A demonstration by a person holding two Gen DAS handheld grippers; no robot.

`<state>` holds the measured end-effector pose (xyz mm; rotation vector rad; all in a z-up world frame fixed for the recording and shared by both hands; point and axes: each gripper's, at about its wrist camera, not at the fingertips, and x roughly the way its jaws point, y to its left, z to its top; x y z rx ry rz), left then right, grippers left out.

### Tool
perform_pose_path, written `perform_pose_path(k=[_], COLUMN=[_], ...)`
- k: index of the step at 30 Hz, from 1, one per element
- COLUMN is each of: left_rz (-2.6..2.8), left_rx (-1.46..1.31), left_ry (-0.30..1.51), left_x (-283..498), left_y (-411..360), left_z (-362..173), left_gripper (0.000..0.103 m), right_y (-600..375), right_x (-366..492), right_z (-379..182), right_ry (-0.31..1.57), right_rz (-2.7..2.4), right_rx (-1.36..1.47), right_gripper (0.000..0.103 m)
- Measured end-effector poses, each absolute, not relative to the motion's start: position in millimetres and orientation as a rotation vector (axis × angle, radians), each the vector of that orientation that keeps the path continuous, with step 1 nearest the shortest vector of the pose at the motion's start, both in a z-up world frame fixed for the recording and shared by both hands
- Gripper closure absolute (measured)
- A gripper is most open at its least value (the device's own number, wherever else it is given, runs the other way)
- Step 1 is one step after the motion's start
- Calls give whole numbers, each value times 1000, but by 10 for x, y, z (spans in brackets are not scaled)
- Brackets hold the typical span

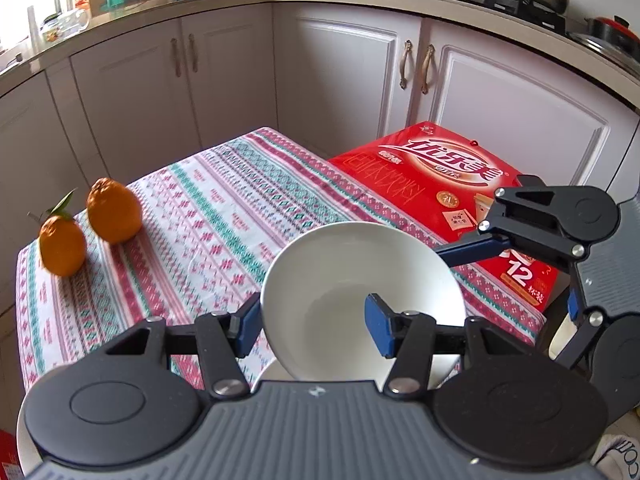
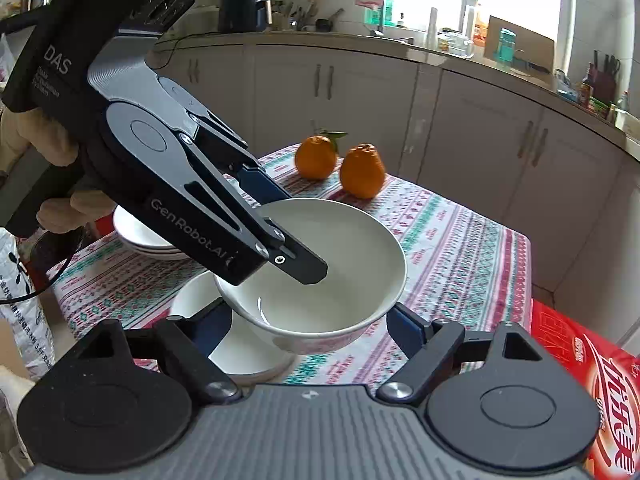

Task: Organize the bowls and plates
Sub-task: 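Carry the pink-patterned bowl with the left gripper over the bowl stack and lower it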

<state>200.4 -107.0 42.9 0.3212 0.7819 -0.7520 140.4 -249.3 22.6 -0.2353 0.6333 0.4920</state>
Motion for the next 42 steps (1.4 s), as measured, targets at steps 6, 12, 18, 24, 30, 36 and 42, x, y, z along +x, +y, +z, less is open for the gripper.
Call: perform_pose_path(k=[6,12,18,24,30,36,42], left_rz=[-726,-700,-700,-709,-709,-713,-716], left_rx=[309,294,286,290,288,287,285], left_ry=[793,816,837,841,858,863,862], left_x=[1908,1888,1888,1891,1906,1917,1916], left_y=[-889,-761,-698,-703,-705,-705,-699], left_z=[355,239,163,120,59,33,24], left_gripper=[49,49,49,49,49,49,49], right_y=[-2334,-2195,-2164,-2175,-2163,-2137,-2123], right_x=[1375,1379,1396,1398,1397,1399,1405], right_z=[157,68,-13,-39,-32,-40,-42], right_ry=[654,681,706,722,730,737,744], right_rz=[532,561,575,574,576,574,574], right_rx=[-234,-230,-218,-207,-207,-216,-209], right_gripper=[15,15,15,15,15,15,15])
